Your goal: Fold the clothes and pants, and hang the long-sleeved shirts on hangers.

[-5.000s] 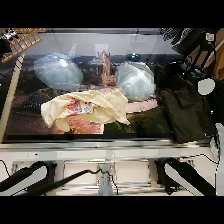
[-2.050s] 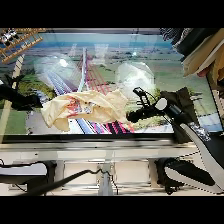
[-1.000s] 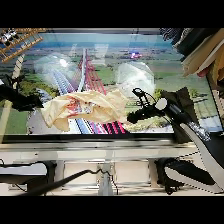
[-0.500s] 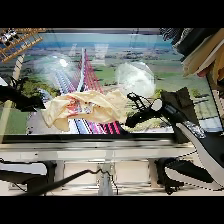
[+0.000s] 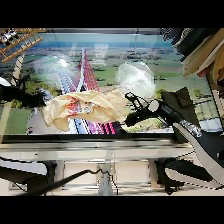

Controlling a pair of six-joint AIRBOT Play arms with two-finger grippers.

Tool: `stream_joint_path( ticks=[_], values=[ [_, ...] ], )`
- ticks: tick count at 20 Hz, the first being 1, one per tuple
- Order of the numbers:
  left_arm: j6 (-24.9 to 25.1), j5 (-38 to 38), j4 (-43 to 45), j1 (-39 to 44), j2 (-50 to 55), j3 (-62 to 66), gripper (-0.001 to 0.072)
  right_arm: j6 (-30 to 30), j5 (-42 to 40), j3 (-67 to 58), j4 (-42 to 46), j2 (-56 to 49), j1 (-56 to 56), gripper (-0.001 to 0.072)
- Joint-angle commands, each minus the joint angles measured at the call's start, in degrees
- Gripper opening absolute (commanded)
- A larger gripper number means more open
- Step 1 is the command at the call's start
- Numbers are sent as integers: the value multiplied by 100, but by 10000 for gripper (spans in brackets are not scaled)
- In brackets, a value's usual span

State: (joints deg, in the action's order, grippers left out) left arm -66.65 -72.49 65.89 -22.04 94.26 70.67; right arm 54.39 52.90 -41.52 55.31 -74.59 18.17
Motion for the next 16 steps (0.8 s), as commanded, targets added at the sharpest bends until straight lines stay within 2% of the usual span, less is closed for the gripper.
stream_joint_path(
  ticks=[1,5,7,9,11,13,14,16],
  values=[
    [26,72,-186,-11,-151,111,5,297,-13,-24,251,302,2,13],
    [24,-188,-496,-74,-931,649,5,1508,457,-702,1781,1058,2,12],
    [26,-275,-1259,-208,-1532,1187,5,2122,715,-1488,2804,1659,2,11],
    [33,-273,-2577,-507,-2210,1858,5,2356,817,-2485,3477,2365,2,12],
    [249,-188,-4393,-1069,-2935,2544,5,2354,638,-3539,3576,3032,2,12],
    [623,192,-6210,-1919,-3733,3097,6,2354,205,-4452,3281,3580,9,13],
    [804,439,-6745,-2363,-4118,3254,6,2354,2,-4800,3047,3773,9,13],
    [973,909,-7108,-3230,-4896,3377,6,2275,-227,-5318,2455,4017,9,13]
  ],
)
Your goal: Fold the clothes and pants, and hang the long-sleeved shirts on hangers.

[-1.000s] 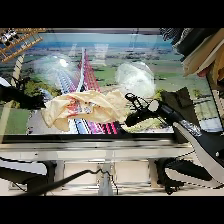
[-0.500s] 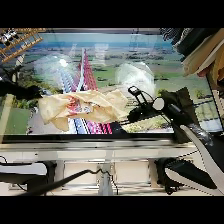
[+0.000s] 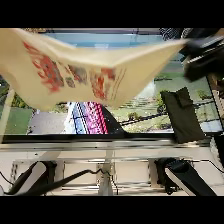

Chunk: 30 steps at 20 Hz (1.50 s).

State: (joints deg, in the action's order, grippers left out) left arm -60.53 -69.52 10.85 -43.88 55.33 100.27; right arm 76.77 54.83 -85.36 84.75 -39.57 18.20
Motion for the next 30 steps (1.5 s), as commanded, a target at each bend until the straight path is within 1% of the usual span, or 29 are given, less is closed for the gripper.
stream_joint_path(
  ticks=[1,2,4,5,7,8,9,11,12,13,14,15,16,19,20,21,22,23,24,25,26,27,28,29,30],
  values=[
    [365,745,-1582,-1342,-1294,417,6,-94,-487,-1106,-780,588,7,13],
    [420,848,-1563,-1534,-1504,417,6,-170,-492,-1241,-946,599,4,13],
    [520,870,-1515,-1598,-1565,411,5,-168,-444,-1283,-796,481,4,13],
    [592,870,-1357,-1598,-1447,389,5,-98,-317,-1283,-431,282,4,12],
    [413,466,-1198,-1456,-920,188,5,184,-2,-1266,201,-358,-2,12],
    [422,181,-1145,-1095,-538,-39,5,208,177,-1266,328,-776,-11,13],
    [444,81,-920,-538,-146,-317,5,210,319,-1266,369,-1274,-13,13],
    [452,275,33,903,850,-876,5,251,358,-1266,356,-2282,-96,13],
    [577,496,520,1510,1414,-981,5,280,280,-1266,356,-2815,-151,13],
    [758,807,940,1989,2072,-970,5,313,111,-1266,356,-3307,-212,13],
    [831,1261,1064,2280,2647,-962,5,317,-166,-1266,354,-3836,-264,14],
    [850,1788,1036,2470,3235,-929,5,315,-501,-1268,354,-4306,-319,14],
    [844,2105,1012,2538,3746,-815,6,317,-914,-1268,348,-4784,-378,14],
    [817,2179,997,2389,4957,-72,5,391,-2210,-1268,219,-5862,-527,14],
    [782,2179,994,2321,5163,153,21,483,-2623,-1268,140,-6105,-579,66],
    [785,2177,1019,2253,5292,339,256,684,-2900,-1268,59,-6253,-627,209],
    [782,2157,1071,2184,5309,396,613,970,-2894,-1268,52,-6323,-695,368],
    [728,1829,1279,2057,5248,398,720,1255,-2529,-1270,31,-6304,-798,373],
    [396,1209,1834,1886,5158,396,716,1423,-1773,-1272,-85,-6253,-953,373],
    [-317,533,2743,1714,5073,396,657,1384,-905,-1261,-323,-6207,-1126,373],
    [-1032,-258,3917,1563,5001,393,547,1104,33,-1211,-647,-6179,-1314,372],
    [-1456,-1172,5191,1453,4944,354,539,739,837,-1067,-1038,-6133,-1486,366],
    [-1582,-1923,6107,1384,4833,160,443,472,1342,-800,-1451,-6039,-1624,366],
    [-1578,-2175,6457,1327,4583,-262,396,278,1602,-385,-1875,-5869,-1733,366],
    [-1537,-2052,6400,1259,4190,-881,396,90,1676,190,-2350,-5595,-1827,366]
  ],
)
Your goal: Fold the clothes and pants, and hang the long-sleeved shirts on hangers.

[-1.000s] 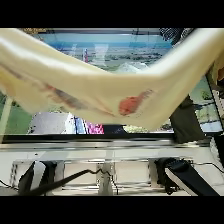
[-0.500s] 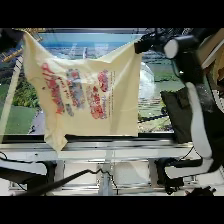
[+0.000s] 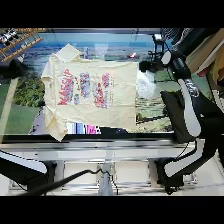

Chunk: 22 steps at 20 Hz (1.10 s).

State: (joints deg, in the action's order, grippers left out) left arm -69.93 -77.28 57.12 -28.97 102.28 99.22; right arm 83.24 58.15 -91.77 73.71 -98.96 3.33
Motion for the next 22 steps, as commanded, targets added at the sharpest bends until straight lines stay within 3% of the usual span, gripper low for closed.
stream_joint_path(
  ticks=[1,2,5,6,9,13,21,22],
  values=[
    [-468,-981,1628,-271,-1023,-1537,396,-767,1340,1480,-1648,682,-407,381],
    [-297,-619,1567,-282,-1602,-2330,403,-955,1353,2083,-1906,1008,-461,409],
    [164,769,1410,-232,-3403,-4621,665,-1357,1451,3773,-2214,1910,-807,418],
    [608,1248,1209,-188,-4004,-5362,712,-1543,1510,4177,-2365,2109,-955,418],
    [1342,2127,918,28,-5403,-6994,720,-1991,1598,4911,-2811,2398,-1187,417],
    [1604,2916,922,542,-6360,-8061,720,-2194,1473,5125,-2844,2378,-1078,417],
    [1768,3576,1095,1593,-5659,-8115,696,-2249,1578,5359,-2691,2376,-1078,414],
    [1725,3729,1178,1596,-5525,-8115,629,-2267,1532,5425,-2693,2376,-1078,414]
  ],
)
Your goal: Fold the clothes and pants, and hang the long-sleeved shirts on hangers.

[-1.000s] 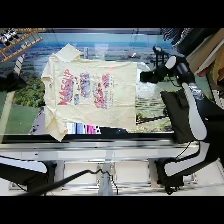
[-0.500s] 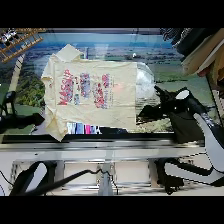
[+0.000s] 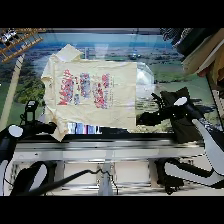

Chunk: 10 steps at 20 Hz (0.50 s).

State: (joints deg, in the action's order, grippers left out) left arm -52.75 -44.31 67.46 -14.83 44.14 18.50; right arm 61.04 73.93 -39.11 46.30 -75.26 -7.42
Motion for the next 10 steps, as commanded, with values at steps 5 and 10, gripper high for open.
stream_joint_path(
  ticks=[5,10],
  values=[
    [-793,1287,741,181,468,-42,556,-55,-153,299,20,-74,11,413],
    [-791,1401,754,188,468,-42,171,-31,-509,297,-24,-466,778,383]
  ],
)
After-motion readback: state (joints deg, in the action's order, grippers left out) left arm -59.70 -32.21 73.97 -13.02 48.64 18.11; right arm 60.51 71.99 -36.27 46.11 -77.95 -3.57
